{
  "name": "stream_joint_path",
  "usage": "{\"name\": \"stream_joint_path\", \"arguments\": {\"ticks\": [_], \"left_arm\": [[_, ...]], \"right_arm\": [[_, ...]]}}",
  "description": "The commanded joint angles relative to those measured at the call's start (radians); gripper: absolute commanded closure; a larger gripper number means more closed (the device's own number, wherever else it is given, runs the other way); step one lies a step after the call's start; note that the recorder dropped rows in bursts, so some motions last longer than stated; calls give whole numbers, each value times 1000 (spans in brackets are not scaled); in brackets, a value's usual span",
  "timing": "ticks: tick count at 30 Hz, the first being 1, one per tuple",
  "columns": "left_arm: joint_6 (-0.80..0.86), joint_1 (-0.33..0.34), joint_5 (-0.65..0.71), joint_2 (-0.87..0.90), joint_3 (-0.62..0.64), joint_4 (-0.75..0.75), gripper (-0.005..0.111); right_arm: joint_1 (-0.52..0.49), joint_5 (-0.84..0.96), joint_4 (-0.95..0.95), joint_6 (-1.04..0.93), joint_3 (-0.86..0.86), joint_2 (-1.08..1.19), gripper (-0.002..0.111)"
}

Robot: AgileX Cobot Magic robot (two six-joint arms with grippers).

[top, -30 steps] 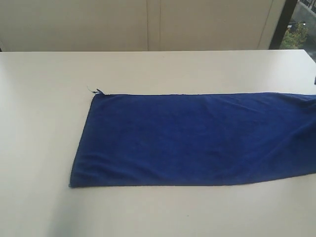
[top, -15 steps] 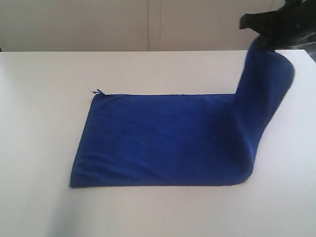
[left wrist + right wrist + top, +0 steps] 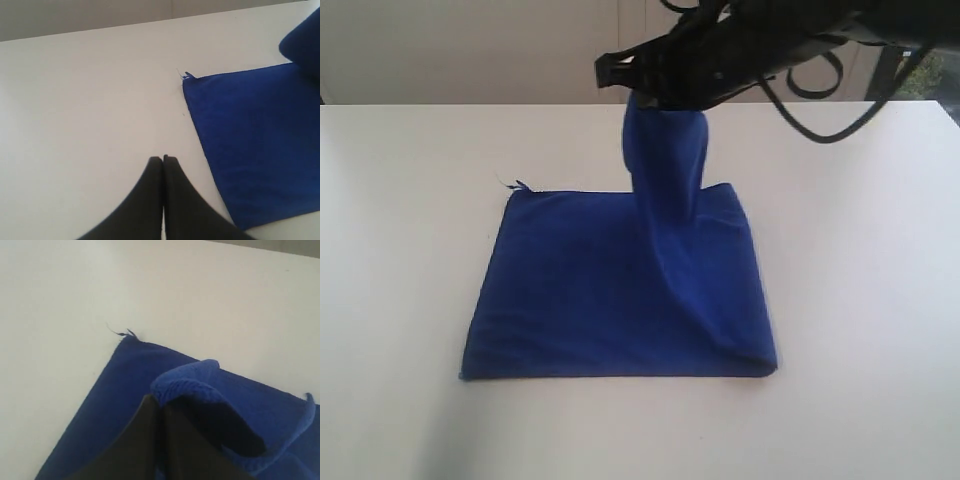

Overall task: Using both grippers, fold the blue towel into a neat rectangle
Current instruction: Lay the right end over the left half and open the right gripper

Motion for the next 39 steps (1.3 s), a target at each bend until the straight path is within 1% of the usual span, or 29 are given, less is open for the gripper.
{"name": "stream_joint_path", "arguments": {"ticks": [1,6,8,14,17,19,25,27,31,34,39], "left_arm": [[3,0,2,-6,6,-11,107],[3,0,2,-6,6,-11,107],[3,0,2,-6,6,-11,107],[3,0,2,-6,6,-11,107],[3,0,2,-6,6,-11,107],[3,0,2,-6,6,-11,107],[3,0,2,-6,6,-11,107],[3,0,2,-6,6,-11,107],[3,0,2,-6,6,-11,107],[3,0,2,-6,6,-11,107],[3,0,2,-6,6,-11,107]], "right_arm": [[59,-23,3,-14,-62,44,108],[150,-25,3,-21,-141,150,108],[185,-55,1,-21,-168,229,108],[251,-153,1,-21,-246,465,108],[270,-163,1,-27,-275,529,108],[274,-172,1,-27,-275,536,105],[278,-172,3,-41,-275,538,78],[280,-172,3,-41,-275,538,72],[280,-153,3,-41,-275,506,71],[280,-85,-9,-41,-275,438,71],[254,84,-166,-41,-273,309,74]]}}
